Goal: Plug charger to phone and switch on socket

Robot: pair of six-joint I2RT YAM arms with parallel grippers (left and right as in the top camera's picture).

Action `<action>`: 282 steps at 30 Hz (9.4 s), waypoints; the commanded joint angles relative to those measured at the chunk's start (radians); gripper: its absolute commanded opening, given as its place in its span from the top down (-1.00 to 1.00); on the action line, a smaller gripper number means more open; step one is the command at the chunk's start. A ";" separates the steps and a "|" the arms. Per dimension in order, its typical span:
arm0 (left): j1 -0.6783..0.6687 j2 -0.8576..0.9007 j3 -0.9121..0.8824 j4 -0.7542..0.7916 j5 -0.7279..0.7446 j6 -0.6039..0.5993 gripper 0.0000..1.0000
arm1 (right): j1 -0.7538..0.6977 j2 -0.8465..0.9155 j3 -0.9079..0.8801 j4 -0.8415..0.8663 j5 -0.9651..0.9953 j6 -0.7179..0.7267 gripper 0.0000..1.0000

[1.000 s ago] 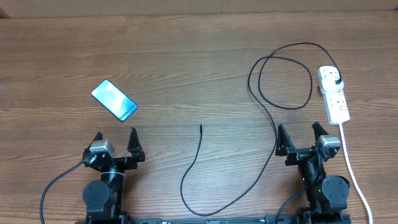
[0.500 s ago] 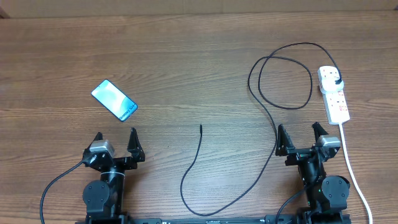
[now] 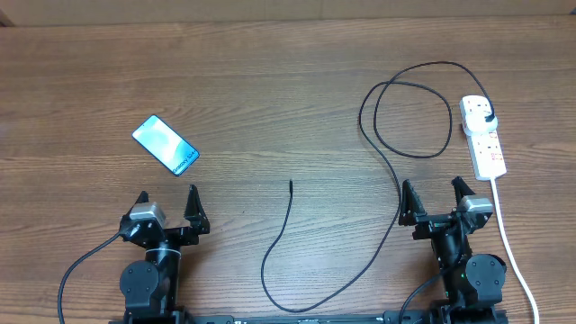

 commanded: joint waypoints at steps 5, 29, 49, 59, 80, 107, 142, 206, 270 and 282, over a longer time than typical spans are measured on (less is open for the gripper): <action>0.005 -0.010 -0.004 -0.002 -0.003 0.023 -0.98 | -0.003 -0.011 -0.011 0.001 0.006 -0.005 -1.00; 0.005 -0.010 0.130 -0.096 0.082 0.071 -0.99 | -0.003 -0.011 -0.011 0.001 0.006 -0.005 -1.00; 0.005 0.145 0.513 -0.328 -0.031 0.103 -0.99 | -0.003 -0.011 -0.011 0.001 0.007 -0.005 -1.00; 0.005 0.517 0.808 -0.441 -0.034 0.117 -0.99 | -0.003 -0.011 -0.011 0.001 0.007 -0.005 -1.00; 0.005 1.333 1.718 -1.164 -0.009 0.072 -0.99 | -0.003 -0.011 -0.011 0.001 0.007 -0.005 -1.00; 0.012 1.517 1.801 -1.305 0.070 -0.173 -1.00 | -0.003 -0.011 -0.011 0.001 0.006 -0.005 -1.00; 0.052 1.797 1.970 -1.414 -0.107 -0.468 -1.00 | -0.003 -0.011 -0.011 0.001 0.007 -0.005 -1.00; 0.050 2.132 1.942 -1.351 -0.189 -0.483 -0.99 | -0.003 -0.011 -0.011 0.001 0.006 -0.005 -1.00; 0.052 2.250 1.799 -1.143 -0.122 -0.467 -1.00 | -0.003 -0.011 -0.011 0.001 0.007 -0.005 -1.00; 0.061 2.250 1.799 -1.122 -0.091 -0.422 -0.99 | -0.003 -0.011 -0.011 0.001 0.007 -0.005 -1.00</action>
